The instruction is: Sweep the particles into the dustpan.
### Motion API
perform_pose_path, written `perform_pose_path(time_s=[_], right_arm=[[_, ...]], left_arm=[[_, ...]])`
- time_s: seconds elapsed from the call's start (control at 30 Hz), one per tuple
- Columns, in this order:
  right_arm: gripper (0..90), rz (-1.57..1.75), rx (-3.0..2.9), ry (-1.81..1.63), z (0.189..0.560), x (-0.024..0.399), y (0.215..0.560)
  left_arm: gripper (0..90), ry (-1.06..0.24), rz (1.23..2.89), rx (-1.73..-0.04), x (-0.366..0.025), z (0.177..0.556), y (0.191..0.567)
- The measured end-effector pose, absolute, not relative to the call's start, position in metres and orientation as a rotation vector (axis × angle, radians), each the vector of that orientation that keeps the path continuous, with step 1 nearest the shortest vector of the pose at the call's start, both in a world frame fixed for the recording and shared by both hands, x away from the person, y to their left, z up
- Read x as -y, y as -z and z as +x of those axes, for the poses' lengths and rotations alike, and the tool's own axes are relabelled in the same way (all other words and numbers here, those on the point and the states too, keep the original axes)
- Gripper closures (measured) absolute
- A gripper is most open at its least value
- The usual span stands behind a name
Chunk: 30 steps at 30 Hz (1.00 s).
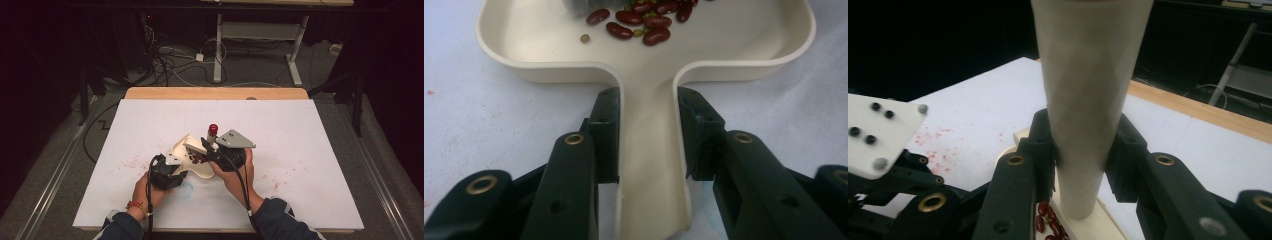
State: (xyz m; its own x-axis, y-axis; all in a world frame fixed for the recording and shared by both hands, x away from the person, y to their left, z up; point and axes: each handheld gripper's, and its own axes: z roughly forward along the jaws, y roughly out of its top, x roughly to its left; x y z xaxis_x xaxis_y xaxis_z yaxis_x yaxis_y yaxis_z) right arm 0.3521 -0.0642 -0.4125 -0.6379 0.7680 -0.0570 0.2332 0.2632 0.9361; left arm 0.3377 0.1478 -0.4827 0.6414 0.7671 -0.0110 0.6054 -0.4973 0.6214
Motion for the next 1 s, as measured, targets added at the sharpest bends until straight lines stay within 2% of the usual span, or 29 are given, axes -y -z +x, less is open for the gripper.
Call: perform_pose_path(time_s=[0.63, 1.0], right_arm=[[70.1, 0.914, -2.117, -1.479, 0.356, 0.063, 0.392], [70.1, 0.907, -2.020, -1.487, 0.369, 0.102, 0.355]], left_arm=[[63.5, -0.331, 2.281, -1.065, -0.158, 0.334, 0.485], [63.5, -0.298, 2.310, -1.027, -0.173, 0.324, 0.485]])
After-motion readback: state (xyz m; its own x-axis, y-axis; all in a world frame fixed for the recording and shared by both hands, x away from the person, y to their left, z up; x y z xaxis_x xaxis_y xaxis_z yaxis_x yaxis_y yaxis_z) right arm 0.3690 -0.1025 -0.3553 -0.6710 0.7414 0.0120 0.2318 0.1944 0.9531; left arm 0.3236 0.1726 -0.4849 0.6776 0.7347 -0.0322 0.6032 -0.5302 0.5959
